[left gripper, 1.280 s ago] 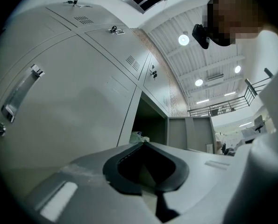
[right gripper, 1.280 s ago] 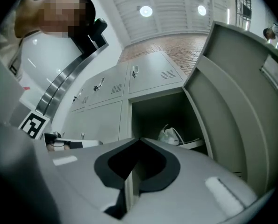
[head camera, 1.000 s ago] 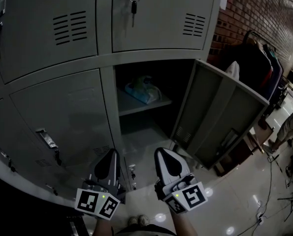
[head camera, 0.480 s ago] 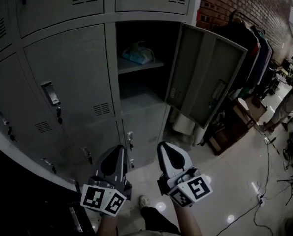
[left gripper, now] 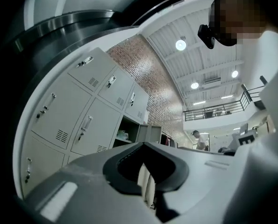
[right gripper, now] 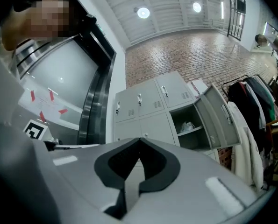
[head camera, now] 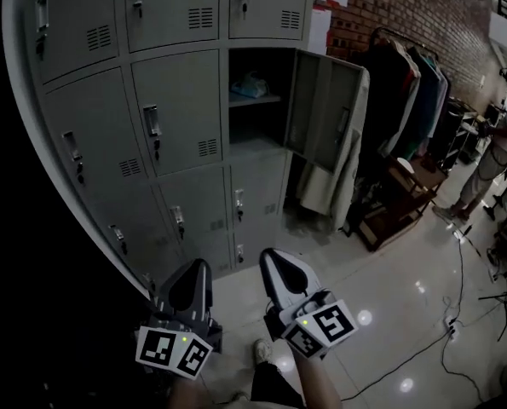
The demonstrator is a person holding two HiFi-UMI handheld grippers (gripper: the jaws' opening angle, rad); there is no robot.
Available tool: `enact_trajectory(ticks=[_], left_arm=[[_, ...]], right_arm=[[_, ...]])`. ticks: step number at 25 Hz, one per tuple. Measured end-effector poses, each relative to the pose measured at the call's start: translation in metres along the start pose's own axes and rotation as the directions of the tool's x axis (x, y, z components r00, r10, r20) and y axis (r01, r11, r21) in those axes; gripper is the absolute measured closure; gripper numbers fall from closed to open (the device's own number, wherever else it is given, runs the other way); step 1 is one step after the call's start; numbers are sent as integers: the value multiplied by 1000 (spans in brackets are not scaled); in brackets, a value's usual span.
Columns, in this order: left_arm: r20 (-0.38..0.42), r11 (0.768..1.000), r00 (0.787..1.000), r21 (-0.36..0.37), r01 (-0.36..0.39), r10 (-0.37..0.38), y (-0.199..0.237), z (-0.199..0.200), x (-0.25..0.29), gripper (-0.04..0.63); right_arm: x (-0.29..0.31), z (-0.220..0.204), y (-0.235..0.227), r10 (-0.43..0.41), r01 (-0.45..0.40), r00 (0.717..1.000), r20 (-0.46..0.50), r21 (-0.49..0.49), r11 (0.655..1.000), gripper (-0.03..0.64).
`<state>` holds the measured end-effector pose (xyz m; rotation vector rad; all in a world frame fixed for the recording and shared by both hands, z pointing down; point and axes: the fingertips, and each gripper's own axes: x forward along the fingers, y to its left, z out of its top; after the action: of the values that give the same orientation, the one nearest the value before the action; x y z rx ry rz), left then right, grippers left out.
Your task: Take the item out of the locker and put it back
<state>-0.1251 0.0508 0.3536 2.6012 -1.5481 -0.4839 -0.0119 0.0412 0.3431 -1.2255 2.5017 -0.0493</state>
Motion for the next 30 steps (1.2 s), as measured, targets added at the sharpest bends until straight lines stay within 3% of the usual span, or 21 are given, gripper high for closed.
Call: enact_trajectory(ticks=[4,9,21,30], left_arm=[[38,1000,999,-3,-25,25,-26,22,-39,591],[46,1000,999,3,-28,28,-48,35,-61,591],[74,1000,997,-8,17,-17,-90,40,-71,591],[44,1000,999,-6,29,-29,-102,30,-75,591]], right_arm=[[-28,31,35,7,-7,999,43,10,1000,615],[-55,40,58,0,-2,999,43,54,999,615],[-96,62,71,-9,9,1000,29,4,1000,615],[-109,62,68,-40,39,999,21,39,998,615]])
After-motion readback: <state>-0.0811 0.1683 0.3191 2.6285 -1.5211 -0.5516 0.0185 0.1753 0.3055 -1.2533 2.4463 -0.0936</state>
